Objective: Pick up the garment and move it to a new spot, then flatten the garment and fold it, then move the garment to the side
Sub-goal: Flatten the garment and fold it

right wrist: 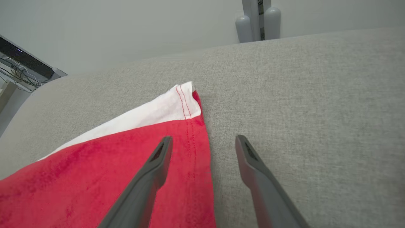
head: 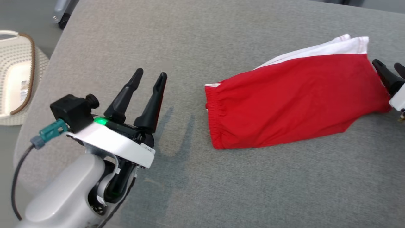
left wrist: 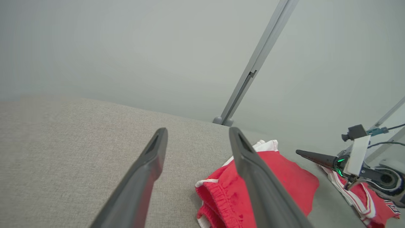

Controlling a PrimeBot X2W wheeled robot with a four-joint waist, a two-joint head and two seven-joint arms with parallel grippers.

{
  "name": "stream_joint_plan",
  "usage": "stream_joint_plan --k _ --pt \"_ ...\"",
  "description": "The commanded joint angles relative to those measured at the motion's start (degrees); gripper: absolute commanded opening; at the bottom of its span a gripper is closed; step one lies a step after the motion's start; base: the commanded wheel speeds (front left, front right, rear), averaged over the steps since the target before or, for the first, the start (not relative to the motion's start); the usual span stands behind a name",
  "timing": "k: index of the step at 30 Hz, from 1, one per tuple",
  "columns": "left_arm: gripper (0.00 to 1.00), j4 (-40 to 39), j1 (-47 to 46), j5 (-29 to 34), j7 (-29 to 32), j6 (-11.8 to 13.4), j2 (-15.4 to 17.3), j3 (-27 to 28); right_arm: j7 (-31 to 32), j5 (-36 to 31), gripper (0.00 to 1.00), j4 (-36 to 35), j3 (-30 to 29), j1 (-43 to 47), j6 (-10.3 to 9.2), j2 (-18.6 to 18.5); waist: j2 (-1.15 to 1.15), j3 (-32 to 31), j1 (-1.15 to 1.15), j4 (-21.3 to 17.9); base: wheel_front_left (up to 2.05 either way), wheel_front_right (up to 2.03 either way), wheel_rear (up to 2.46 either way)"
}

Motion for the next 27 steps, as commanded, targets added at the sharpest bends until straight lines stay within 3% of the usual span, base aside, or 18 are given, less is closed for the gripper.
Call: stream_joint_plan --k 1,8,17,18,19,21,27 --pt "1.00 0.20 1.84 2.23 -0.36 0.38 -1.33 1.34 1.20 0.09 1.00 1.92 -0.04 -1.02 0.04 -0.44 0.00 0.79 0.00 1.95 0.00 0.00 0.00" --pt "1.00 1.15 8.37 8.67 -0.44 -2.70 -8.32 7.72 8.88 0.34 1.00 11.71 -0.47 -3.32 0.04 0.30 0.00 0.41 0.00 4.75 0.00 0.00 0.00" --pt "1.00 3.74 11.31 12.88 -0.46 -5.23 -12.61 10.05 15.27 2.74 1.00 13.75 -0.84 -3.62 0.04 4.19 0.00 -0.28 0.00 5.80 0.00 0.00 0.00" --pt "1.00 3.85 11.38 13.44 -0.46 -5.39 -12.98 10.44 15.26 2.89 0.89 13.36 -0.84 -3.49 0.04 4.49 0.00 -0.36 0.00 5.81 0.00 0.00 0.00" --pt "1.00 3.99 11.60 13.89 -0.46 -5.60 -13.38 10.79 14.87 3.08 0.47 12.86 -0.88 -3.40 0.04 4.71 0.00 -0.43 0.00 5.80 0.00 0.00 0.00" --pt "1.00 4.37 12.09 14.70 -0.46 -6.05 -14.01 11.22 13.16 2.85 0.00 12.21 -1.18 -3.36 0.04 4.54 0.00 -0.60 0.00 5.68 0.00 0.00 0.00" --pt "1.00 5.43 13.45 16.93 -0.47 -6.95 -15.23 12.79 7.75 3.53 0.00 10.37 -2.36 -2.05 0.04 4.00 0.00 -2.75 0.00 4.01 0.00 0.00 0.00"
